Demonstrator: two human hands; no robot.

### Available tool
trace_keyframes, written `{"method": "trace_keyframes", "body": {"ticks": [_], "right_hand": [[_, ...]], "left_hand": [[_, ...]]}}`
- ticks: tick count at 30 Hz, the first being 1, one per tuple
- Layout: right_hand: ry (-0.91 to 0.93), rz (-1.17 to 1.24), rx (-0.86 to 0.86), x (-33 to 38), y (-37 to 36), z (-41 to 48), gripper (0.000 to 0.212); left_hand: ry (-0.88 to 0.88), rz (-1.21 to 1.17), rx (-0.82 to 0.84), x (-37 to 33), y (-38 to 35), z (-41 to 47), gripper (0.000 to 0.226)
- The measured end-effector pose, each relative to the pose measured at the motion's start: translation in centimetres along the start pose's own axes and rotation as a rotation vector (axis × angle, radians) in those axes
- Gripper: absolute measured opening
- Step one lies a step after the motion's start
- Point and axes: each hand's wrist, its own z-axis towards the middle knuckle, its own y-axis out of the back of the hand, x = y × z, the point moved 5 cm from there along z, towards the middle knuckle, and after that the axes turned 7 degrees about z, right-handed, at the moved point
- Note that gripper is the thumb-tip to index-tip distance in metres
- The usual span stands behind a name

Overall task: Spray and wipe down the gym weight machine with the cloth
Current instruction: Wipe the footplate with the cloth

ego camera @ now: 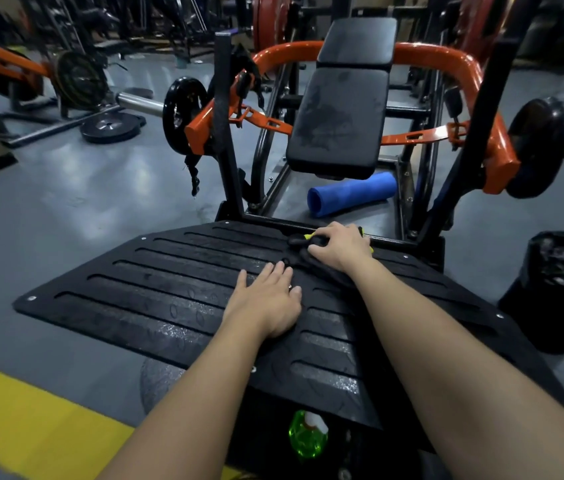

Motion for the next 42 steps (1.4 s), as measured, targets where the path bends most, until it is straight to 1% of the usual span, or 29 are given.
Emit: {"method": "trace_keyframes", "body": {"ticks": [2, 5, 9, 13, 16, 25, 29, 31, 36, 42], "right_hand": [[-0.015, -0.002, -0.007, 0.0, 0.3, 0.0, 0.044], [-0.084, 0.013, -0.020, -0.1, 0.9, -1.2, 0.042], [-0.160, 0.048, -0.072, -0.2, 1.7, -3.2, 0.040], [-0.213, 0.052, -0.092, 0.1, 2.3, -6.3, 0.038], [-0.292, 0.060, -0.115, 0.8, 3.0, -9.6, 0.037], [-0.560, 0.017, -0.155, 6.7, 3.3, -19.3, 0.044], [-0.669, -0.030, -0.194, 9.5, 3.3, -20.6, 0.038], [-0.707, -0.078, -0.191, 10.5, 2.9, -20.3, 0.042], [-0.741, -0.102, -0.227, 10.4, 2.7, -19.7, 0.044], [-0.722, -0.056, -0.252, 10.0, 2.3, -19.7, 0.036]], "left_hand": [[0.000, -0.002, 0.004, -0.2, -0.1, 0.3, 0.060], [-0.001, -0.008, -0.003, -0.2, 0.1, 0.2, 0.061], [-0.009, -0.045, -0.021, -0.1, 0.4, 0.3, 0.061], [-0.021, -0.065, -0.035, 0.0, 0.3, 0.4, 0.060], [-0.051, -0.069, -0.056, 0.0, 0.4, 0.1, 0.059], [-0.149, -0.065, 0.020, 0.6, 0.8, -1.4, 0.061], [-0.166, -0.058, 0.005, 0.7, 0.6, -1.1, 0.064], [-0.168, -0.050, -0.004, 0.8, 0.5, -0.9, 0.063], [-0.176, -0.039, -0.012, 0.6, 0.3, -0.4, 0.058], [-0.172, -0.034, -0.012, 0.5, 0.5, -0.3, 0.060]]}}
